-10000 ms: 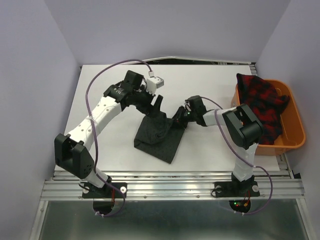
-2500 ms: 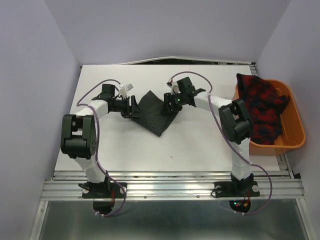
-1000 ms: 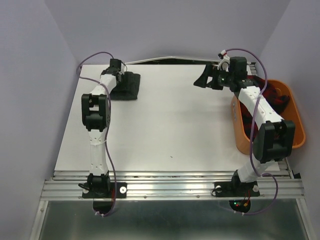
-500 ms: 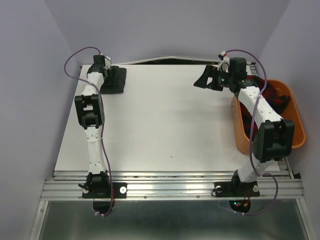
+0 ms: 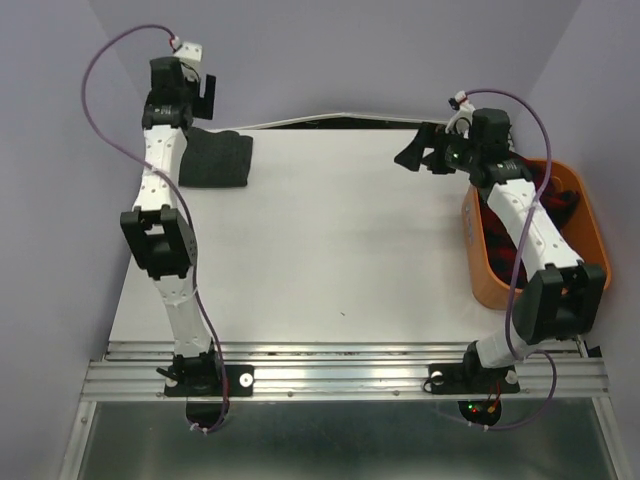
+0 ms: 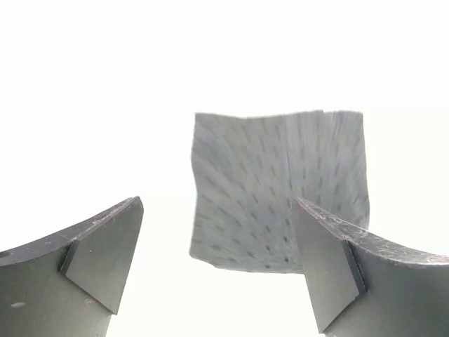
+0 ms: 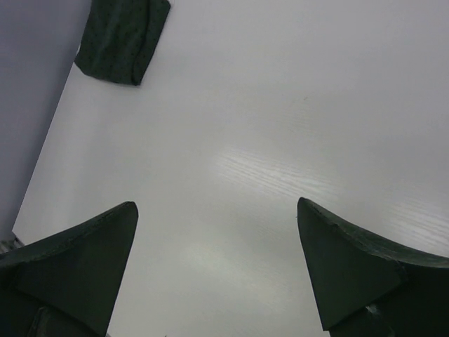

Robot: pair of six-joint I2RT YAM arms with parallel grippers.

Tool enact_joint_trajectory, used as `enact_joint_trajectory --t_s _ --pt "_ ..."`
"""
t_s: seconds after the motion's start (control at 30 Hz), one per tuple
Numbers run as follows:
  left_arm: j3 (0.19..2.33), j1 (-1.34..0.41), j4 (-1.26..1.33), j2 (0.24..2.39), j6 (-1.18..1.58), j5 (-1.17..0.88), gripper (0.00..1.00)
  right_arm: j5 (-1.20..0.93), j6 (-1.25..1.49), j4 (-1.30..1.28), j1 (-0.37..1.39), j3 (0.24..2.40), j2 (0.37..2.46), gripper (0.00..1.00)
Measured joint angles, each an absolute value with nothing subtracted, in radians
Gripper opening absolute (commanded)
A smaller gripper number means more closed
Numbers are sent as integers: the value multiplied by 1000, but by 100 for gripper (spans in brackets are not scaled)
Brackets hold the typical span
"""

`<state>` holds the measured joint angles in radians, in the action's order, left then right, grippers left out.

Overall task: Fold and stack the skirts
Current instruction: Neatly place the folded skirt to the corner, then grab the skirt from the pile

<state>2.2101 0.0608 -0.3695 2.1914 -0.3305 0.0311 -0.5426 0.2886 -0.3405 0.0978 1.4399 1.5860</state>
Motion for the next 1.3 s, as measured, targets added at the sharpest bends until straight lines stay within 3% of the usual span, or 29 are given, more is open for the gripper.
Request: enact_joint_trajectory --t_s 0.3,0.43,0.6,0.83,1.03,1.3 --pt "2170 35 -356 1654 -256 -109 99 -335 170 -342 98 1404 1271 100" --pt "1868 -63 -384 1436 -248 -166 99 -334 38 -392 98 1336 1158 100" --pt "1332 -144 -426 1234 -238 -242 99 -325 -77 -490 98 1155 1050 100" --pt "961 -136 -493 1098 -276 -239 99 -220 -138 -607 86 1053 1038 100" --pt "951 -136 -483 947 -314 -264 98 -228 -144 -646 -34 1349 1240 100" --pt "951 -136 -456 943 -319 -324 98 -264 -135 -704 -226 1815 1588 98"
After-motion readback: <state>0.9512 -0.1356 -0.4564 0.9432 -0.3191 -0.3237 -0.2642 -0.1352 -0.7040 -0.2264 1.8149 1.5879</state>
